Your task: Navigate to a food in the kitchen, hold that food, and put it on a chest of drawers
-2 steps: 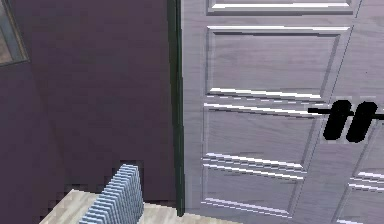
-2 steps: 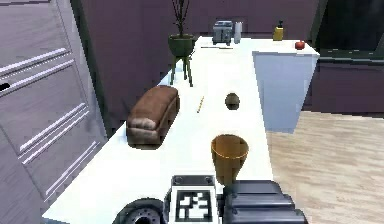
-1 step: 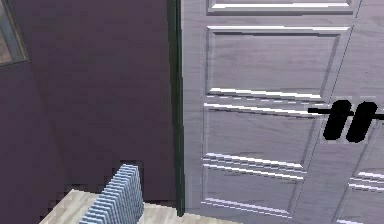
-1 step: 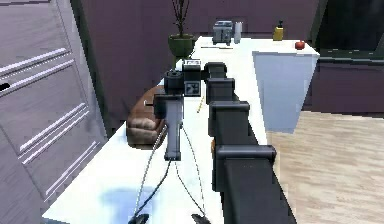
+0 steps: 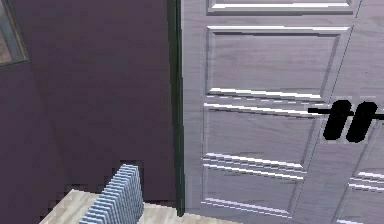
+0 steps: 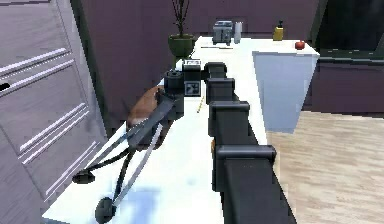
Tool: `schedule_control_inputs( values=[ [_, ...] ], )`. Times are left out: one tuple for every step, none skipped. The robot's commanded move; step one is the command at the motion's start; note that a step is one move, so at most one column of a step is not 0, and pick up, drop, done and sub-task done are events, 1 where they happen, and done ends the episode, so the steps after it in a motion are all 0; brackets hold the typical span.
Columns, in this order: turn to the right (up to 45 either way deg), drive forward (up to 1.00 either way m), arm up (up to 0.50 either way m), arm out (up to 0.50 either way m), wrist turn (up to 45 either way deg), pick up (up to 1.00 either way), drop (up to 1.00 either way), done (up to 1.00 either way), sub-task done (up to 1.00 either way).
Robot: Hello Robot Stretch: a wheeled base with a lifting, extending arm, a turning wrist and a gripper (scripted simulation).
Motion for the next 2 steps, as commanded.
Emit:
schedule_control_inputs(
  values=[
    [0.0, 0.0, 0.0, 0.0, 45.0, 0.0, 0.0, 0.0, 0.0],
    [0.0, 0.0, 0.0, 0.0, 45.0, 0.0, 0.0, 0.0, 0.0]
  ],
)
